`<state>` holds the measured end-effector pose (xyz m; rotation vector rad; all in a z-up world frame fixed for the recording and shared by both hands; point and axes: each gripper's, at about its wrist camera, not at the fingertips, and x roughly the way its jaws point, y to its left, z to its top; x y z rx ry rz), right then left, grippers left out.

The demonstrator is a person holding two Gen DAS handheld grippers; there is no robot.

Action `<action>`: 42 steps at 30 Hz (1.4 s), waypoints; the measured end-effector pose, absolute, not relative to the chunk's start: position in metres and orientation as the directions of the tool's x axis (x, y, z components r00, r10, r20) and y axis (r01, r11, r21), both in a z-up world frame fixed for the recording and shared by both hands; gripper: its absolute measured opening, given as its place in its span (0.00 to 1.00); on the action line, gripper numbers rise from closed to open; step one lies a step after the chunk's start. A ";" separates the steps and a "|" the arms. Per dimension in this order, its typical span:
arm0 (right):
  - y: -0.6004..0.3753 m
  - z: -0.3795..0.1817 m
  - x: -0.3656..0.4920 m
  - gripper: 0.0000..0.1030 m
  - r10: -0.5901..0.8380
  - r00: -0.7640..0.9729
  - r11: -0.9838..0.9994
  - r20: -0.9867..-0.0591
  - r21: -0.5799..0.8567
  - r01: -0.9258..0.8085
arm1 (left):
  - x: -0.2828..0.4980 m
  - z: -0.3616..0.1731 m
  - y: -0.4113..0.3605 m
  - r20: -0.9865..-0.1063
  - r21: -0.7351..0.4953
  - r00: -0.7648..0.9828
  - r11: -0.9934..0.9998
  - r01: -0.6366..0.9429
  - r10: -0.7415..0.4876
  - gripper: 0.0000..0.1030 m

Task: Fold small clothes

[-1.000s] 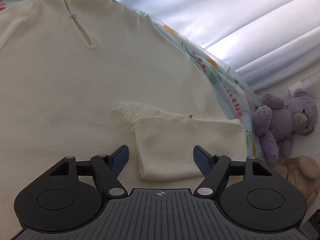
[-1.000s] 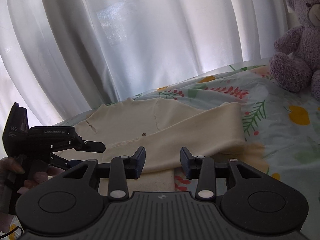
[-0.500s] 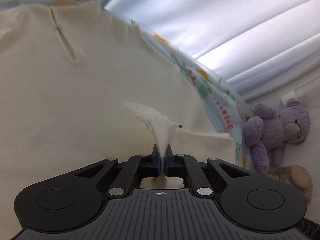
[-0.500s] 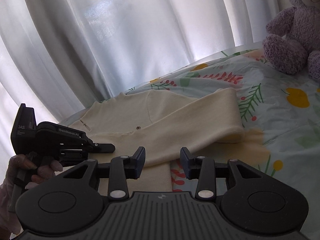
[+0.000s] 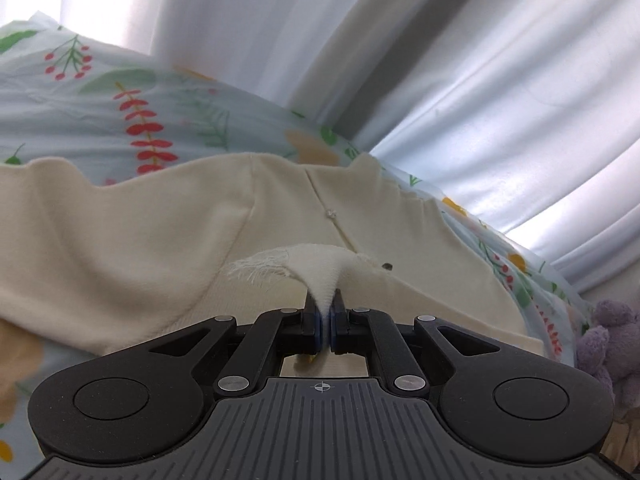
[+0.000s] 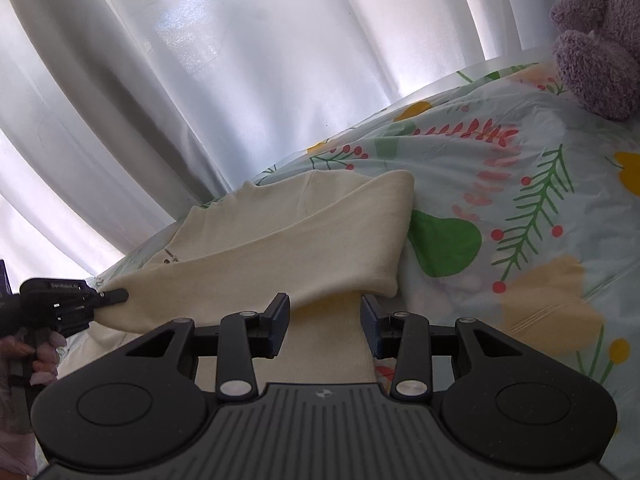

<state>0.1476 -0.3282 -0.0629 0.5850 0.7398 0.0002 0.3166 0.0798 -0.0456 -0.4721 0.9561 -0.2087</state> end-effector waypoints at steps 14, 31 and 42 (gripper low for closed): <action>-0.344 -0.098 0.179 0.52 0.252 0.744 0.600 -0.619 0.703 0.381 | 0.316 -0.021 0.103 -0.662 -0.550 0.628 0.835 -0.037 -0.408 0.06; -0.340 -0.096 0.190 0.07 0.114 0.726 0.737 -0.678 0.548 0.395 | 0.324 -0.054 0.109 -0.744 -0.435 0.578 0.900 -0.036 -0.336 0.06; -0.329 -0.086 0.195 0.12 0.090 0.721 0.820 -0.687 0.462 0.337 | 0.322 -0.069 0.106 -0.765 -0.352 0.580 0.936 -0.011 -0.281 0.15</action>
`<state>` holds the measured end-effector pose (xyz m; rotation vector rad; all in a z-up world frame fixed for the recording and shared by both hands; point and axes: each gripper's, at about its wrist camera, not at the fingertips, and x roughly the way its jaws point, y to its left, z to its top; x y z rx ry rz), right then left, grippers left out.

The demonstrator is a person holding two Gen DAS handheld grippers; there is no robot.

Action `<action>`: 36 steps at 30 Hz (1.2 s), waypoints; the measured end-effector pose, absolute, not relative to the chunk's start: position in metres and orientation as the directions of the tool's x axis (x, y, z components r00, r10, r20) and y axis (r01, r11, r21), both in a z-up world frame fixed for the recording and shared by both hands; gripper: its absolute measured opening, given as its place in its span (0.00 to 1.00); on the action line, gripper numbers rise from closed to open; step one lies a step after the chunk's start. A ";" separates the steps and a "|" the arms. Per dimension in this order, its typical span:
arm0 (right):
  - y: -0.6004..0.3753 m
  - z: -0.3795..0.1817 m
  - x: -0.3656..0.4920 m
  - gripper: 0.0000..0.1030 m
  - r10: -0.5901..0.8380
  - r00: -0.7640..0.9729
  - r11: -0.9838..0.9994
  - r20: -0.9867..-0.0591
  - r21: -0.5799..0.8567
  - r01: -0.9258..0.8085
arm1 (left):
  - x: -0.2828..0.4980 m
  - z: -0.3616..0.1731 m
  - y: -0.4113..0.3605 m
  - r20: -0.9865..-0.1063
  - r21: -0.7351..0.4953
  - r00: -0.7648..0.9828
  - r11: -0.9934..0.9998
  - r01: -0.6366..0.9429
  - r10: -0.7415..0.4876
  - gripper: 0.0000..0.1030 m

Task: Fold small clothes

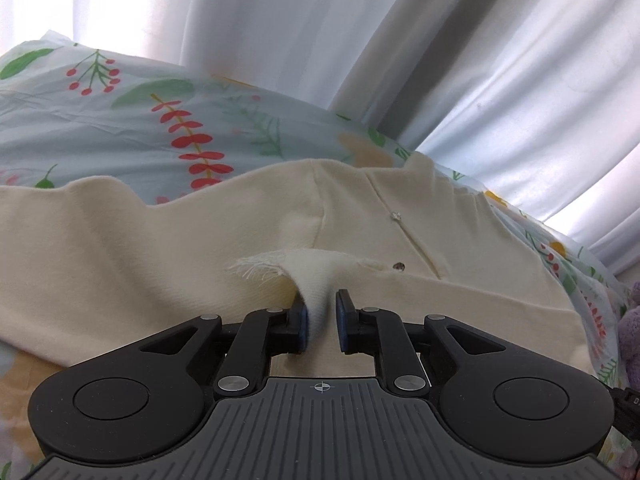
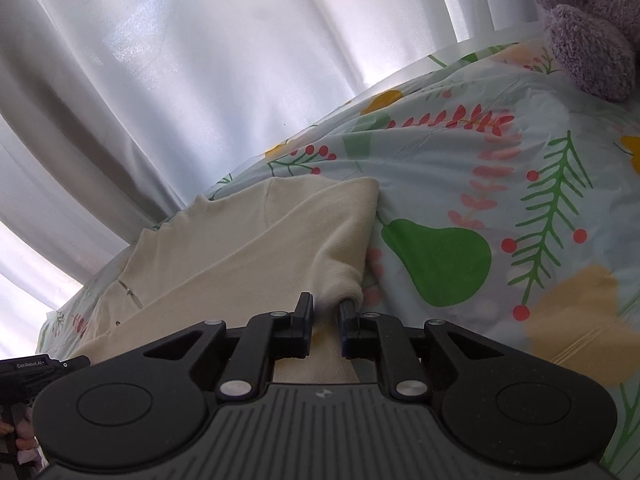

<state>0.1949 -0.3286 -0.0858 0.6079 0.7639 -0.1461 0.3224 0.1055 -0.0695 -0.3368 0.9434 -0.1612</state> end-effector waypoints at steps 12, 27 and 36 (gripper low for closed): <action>-0.337 -0.088 0.180 0.27 0.007 0.679 0.797 -0.734 0.414 0.439 | 0.316 -0.062 0.113 -0.749 -0.311 0.613 0.950 0.011 -0.252 0.25; -0.276 -0.092 0.219 0.23 -0.173 0.660 0.979 -0.731 -0.052 0.199 | 0.316 -0.076 0.117 -0.751 -0.326 0.611 0.945 -0.013 -0.251 0.35; -0.278 -0.086 0.214 0.15 -0.275 0.640 0.960 -0.717 -0.176 0.216 | 0.294 -0.061 0.177 -0.718 -0.437 0.655 0.884 -0.164 -0.234 0.49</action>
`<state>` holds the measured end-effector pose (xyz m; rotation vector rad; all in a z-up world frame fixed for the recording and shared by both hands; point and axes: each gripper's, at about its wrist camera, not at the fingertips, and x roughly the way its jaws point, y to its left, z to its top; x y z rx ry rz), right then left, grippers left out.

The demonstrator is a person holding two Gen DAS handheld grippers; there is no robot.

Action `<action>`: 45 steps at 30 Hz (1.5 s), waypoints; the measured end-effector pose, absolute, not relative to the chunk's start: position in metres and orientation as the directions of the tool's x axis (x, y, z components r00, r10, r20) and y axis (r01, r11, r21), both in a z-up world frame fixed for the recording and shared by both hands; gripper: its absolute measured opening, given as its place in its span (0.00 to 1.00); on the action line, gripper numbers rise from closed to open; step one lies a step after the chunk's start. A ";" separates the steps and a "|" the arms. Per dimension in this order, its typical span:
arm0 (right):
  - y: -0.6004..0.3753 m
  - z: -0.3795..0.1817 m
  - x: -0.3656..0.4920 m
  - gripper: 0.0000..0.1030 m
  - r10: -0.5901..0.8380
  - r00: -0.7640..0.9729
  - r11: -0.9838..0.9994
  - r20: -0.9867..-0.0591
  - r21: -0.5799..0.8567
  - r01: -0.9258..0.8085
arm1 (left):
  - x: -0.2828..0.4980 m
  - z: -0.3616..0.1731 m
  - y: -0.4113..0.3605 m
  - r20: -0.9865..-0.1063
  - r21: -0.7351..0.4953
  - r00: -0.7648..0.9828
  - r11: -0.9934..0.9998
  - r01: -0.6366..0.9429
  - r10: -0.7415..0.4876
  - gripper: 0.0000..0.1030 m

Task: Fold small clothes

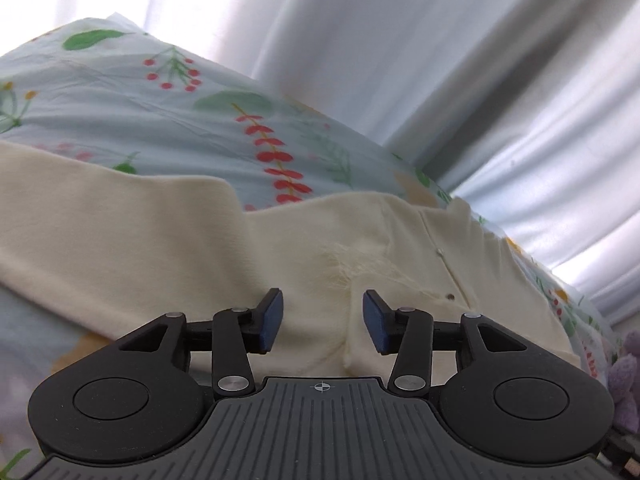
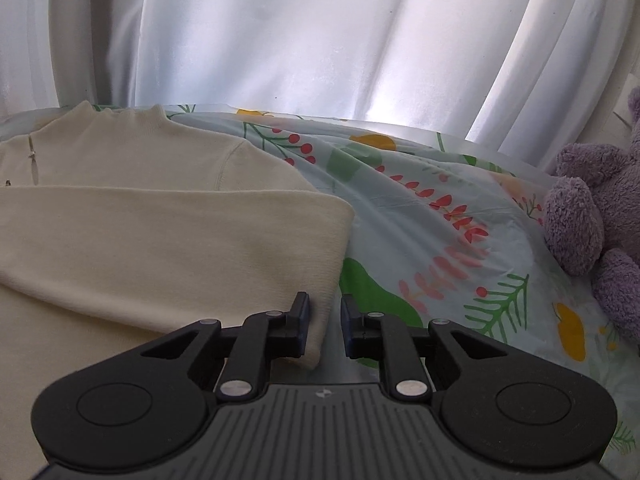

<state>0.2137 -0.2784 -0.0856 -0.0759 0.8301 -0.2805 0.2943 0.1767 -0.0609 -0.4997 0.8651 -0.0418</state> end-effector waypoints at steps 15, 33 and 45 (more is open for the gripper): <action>-0.249 -0.049 0.183 0.38 -0.113 0.693 0.987 -0.712 -0.001 0.160 | 0.201 -0.080 0.411 -0.700 -0.584 0.699 0.444 -0.679 0.147 0.45; -0.237 -0.045 0.189 0.42 -0.101 0.697 0.989 -0.710 0.008 0.151 | 0.205 -0.097 0.460 -0.563 -0.744 0.800 0.292 -0.600 0.208 0.08; -0.245 -0.038 0.178 0.42 -0.071 0.726 0.987 -0.684 0.059 0.152 | 0.252 0.038 0.192 -0.311 -0.347 0.911 0.925 0.156 -0.271 0.09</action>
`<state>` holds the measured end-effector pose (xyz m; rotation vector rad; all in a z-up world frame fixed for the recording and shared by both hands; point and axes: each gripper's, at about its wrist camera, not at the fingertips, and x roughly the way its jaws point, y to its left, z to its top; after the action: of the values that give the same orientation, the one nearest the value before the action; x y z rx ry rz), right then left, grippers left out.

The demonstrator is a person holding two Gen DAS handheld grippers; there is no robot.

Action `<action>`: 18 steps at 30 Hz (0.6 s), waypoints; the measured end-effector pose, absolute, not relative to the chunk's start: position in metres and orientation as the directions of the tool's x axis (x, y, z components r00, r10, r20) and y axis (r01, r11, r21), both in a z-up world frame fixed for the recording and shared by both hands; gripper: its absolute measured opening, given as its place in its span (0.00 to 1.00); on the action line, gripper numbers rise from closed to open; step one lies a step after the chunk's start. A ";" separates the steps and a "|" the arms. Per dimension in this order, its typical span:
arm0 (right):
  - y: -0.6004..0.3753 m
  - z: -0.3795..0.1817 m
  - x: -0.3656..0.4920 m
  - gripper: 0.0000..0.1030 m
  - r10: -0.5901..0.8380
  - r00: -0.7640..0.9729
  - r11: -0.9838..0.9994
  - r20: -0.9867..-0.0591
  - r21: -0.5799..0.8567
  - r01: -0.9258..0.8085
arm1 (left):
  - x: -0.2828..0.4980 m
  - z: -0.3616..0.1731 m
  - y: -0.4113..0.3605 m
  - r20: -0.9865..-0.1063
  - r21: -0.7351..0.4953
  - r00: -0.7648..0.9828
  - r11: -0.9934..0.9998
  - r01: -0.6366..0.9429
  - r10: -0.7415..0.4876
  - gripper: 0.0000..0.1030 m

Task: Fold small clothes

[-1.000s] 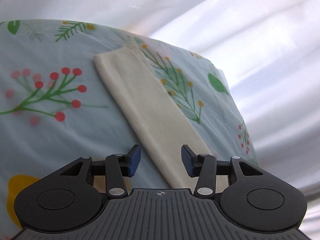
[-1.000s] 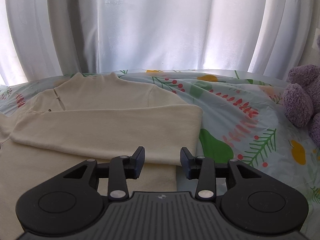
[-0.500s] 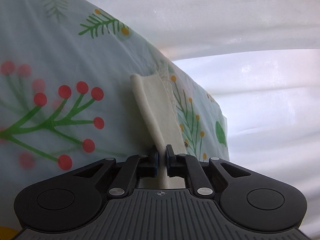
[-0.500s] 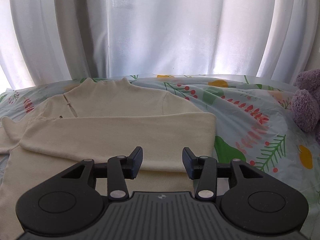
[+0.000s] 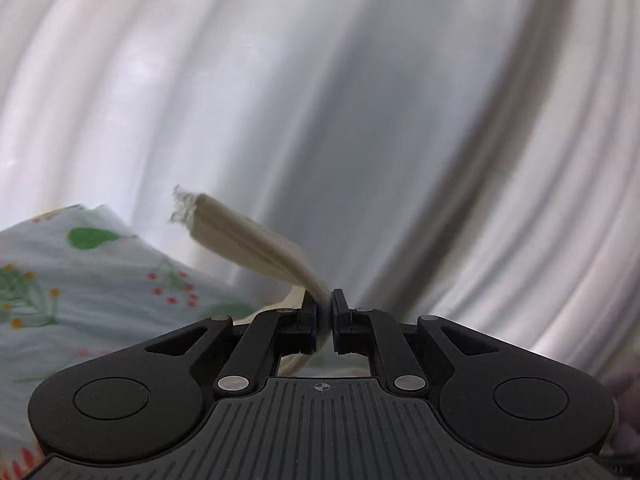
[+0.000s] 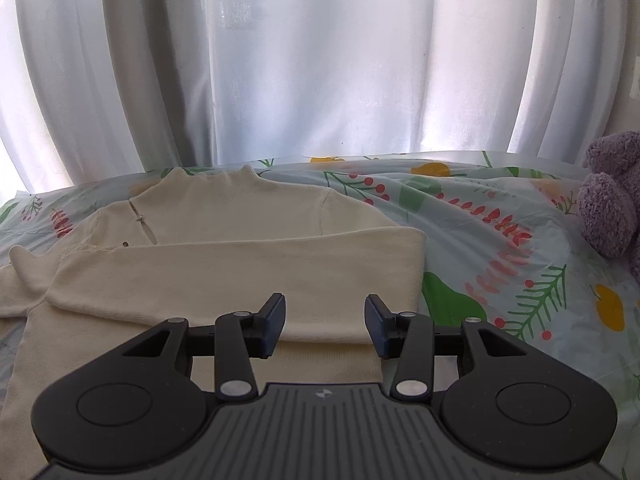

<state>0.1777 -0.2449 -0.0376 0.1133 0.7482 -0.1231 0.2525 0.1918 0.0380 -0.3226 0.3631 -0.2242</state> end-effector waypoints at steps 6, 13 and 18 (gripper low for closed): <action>-0.246 -0.040 0.178 0.42 -0.026 0.732 0.987 -0.681 0.097 0.126 | 0.252 -0.006 0.069 -0.511 -0.200 0.724 0.883 0.424 -0.463 0.42; -0.225 -0.047 0.216 0.42 0.214 0.687 0.961 -0.694 0.275 -0.022 | 0.240 -0.045 0.095 -0.634 -0.274 0.726 0.956 0.109 -0.265 0.42; -0.194 -0.065 0.265 0.41 0.353 0.625 0.916 -0.696 0.393 -0.080 | 0.228 -0.056 0.122 -0.666 -0.211 0.737 0.977 -0.035 -0.117 0.42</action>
<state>0.2646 -0.1940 -0.0649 0.3420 0.8635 0.2544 0.2284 0.1225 -0.0557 -0.2158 0.7429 -0.0454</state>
